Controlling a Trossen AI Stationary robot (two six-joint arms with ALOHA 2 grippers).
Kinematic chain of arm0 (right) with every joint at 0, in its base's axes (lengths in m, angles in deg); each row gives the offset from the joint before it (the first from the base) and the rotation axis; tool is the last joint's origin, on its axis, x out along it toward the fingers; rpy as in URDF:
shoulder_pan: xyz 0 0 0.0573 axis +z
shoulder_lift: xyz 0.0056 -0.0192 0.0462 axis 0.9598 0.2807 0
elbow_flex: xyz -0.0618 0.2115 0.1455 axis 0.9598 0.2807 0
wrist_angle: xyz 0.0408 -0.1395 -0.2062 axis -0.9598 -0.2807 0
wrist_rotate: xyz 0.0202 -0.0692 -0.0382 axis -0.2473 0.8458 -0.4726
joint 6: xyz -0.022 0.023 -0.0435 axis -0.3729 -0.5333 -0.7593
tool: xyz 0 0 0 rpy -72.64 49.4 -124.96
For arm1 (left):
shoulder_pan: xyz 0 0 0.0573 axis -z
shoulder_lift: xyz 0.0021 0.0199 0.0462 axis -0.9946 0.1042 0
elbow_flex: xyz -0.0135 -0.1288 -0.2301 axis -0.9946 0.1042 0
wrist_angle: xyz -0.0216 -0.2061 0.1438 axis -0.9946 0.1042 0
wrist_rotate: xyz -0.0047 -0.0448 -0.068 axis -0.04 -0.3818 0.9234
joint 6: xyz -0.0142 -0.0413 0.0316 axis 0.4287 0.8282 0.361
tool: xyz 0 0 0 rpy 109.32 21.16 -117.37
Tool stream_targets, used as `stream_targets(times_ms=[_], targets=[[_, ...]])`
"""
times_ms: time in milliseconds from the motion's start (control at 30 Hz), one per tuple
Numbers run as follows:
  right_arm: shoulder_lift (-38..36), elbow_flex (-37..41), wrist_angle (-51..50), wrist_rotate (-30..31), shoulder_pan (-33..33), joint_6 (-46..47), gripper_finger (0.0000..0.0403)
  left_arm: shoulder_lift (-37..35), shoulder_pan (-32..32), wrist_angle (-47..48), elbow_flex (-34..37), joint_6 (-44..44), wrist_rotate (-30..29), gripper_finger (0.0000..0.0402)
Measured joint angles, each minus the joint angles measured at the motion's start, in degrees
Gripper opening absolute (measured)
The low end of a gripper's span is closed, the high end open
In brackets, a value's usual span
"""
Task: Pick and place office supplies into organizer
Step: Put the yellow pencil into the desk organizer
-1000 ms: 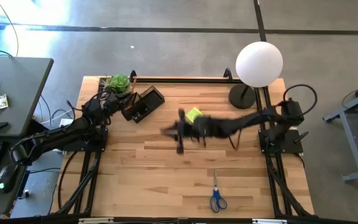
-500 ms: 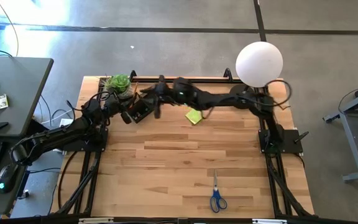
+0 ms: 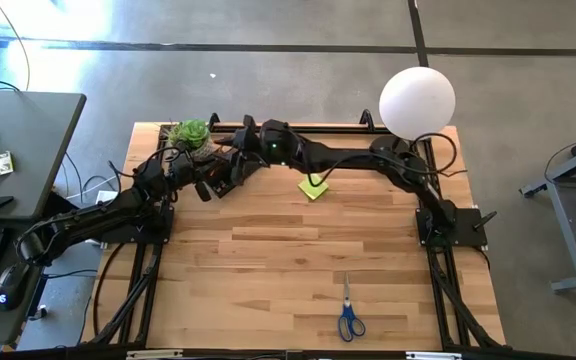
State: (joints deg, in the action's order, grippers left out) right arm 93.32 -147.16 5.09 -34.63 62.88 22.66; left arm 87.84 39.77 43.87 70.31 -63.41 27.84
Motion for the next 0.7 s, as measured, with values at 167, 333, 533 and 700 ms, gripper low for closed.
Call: stream_targets(times_ms=[167,333,533,700], targets=[[-2.2,-0.2,0.9,6.3,1.1,-4.5,0.0136,-0.4,0.0,-0.5,0.0,-0.2,0.2,0.0009],[-1.6,0.5,0.0,5.6,-1.9,-0.4,0.0143,-0.6,0.0,-2.3,0.0,-0.2,2.0,0.0015],[-1.4,0.7,0.9,-2.1,-4.0,5.0,0.0154,-0.5,0.0,-2.3,0.0,0.0,2.1,0.0015],[-1.0,0.7,0.9,-2.9,-3.2,5.2,0.0144,-0.5,0.0,-2.8,0.0,0.0,2.1,0.0007]])
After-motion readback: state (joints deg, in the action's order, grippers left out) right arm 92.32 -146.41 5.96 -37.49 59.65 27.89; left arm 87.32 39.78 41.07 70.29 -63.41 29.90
